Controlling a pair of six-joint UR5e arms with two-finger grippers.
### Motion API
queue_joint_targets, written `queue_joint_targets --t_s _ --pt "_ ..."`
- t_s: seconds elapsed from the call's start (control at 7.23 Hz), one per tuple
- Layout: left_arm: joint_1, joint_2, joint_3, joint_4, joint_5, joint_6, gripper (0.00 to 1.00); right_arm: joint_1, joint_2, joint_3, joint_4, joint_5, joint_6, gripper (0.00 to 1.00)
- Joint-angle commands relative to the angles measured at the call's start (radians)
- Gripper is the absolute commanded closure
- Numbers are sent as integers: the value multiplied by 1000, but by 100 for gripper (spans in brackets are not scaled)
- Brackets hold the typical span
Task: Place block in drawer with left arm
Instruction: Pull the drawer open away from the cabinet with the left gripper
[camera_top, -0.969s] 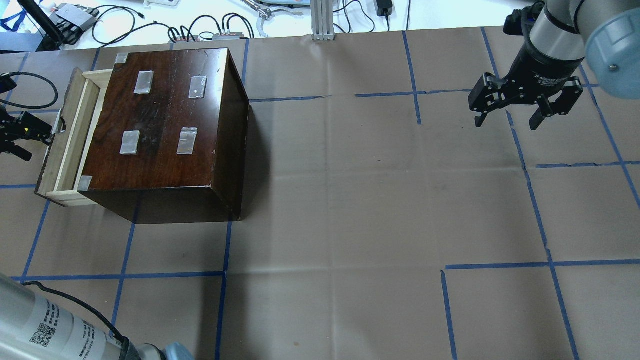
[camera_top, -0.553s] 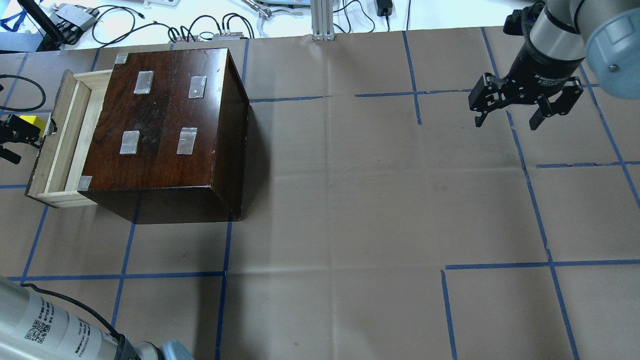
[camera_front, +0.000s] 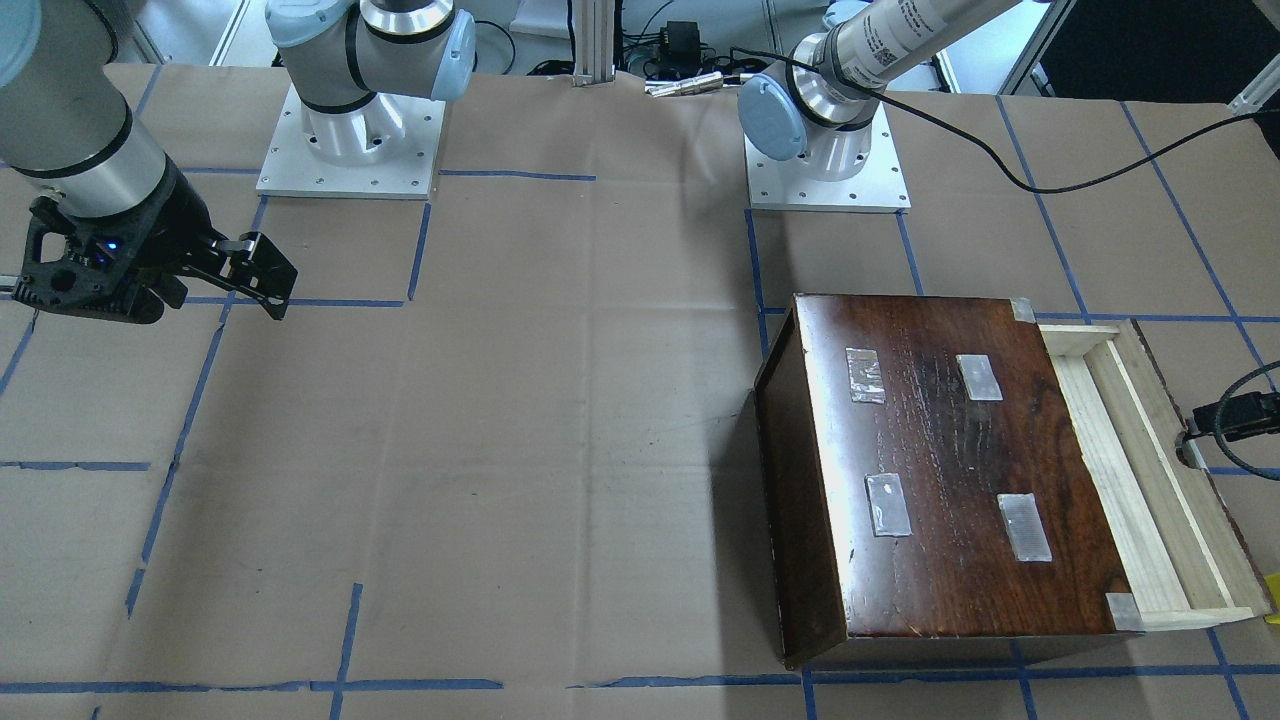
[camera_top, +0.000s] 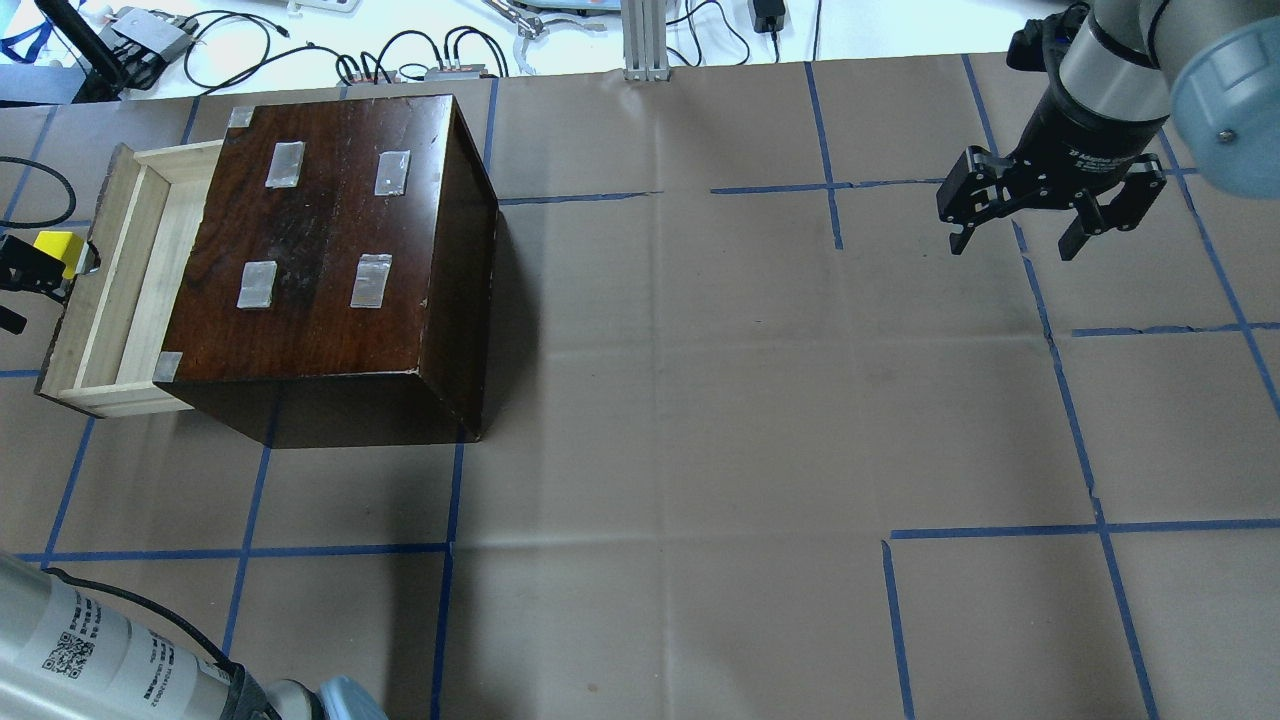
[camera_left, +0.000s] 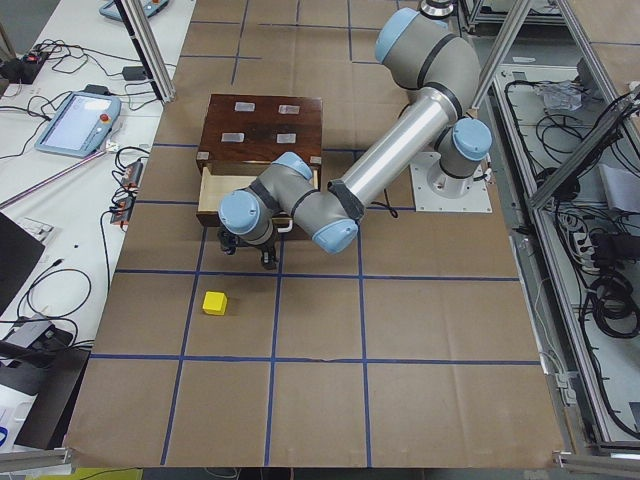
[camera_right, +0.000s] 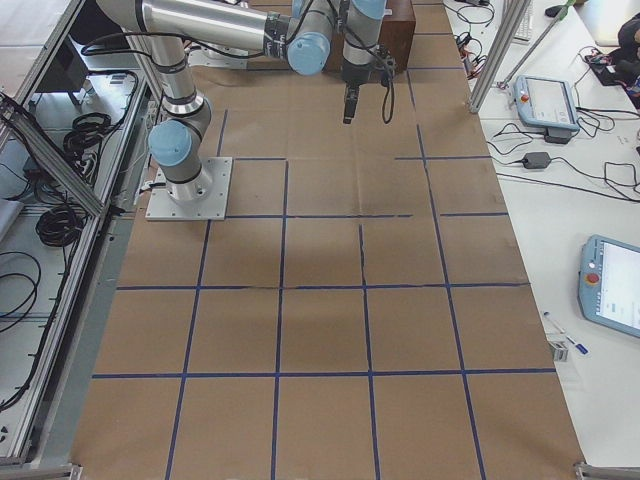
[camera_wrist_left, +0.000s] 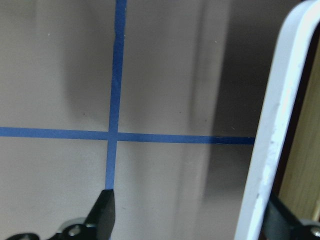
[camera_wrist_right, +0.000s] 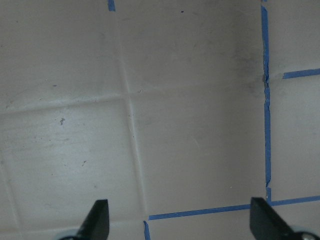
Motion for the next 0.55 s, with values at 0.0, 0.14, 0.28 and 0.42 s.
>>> queue_joint_targets --t_s 0.0,0.14,0.28,0.42 --pt "5 -12 17 -1 2 4 2 0 0 -1 0 0 1 0" --pt "5 -12 20 -1 2 7 1 0 0 -1 0 0 0 0" --pt "5 -12 39 -1 2 10 1 0 0 0 0 0 1 0" --pt "4 -15 87 -1 0 10 1 0 0 0 0 0 1 0"
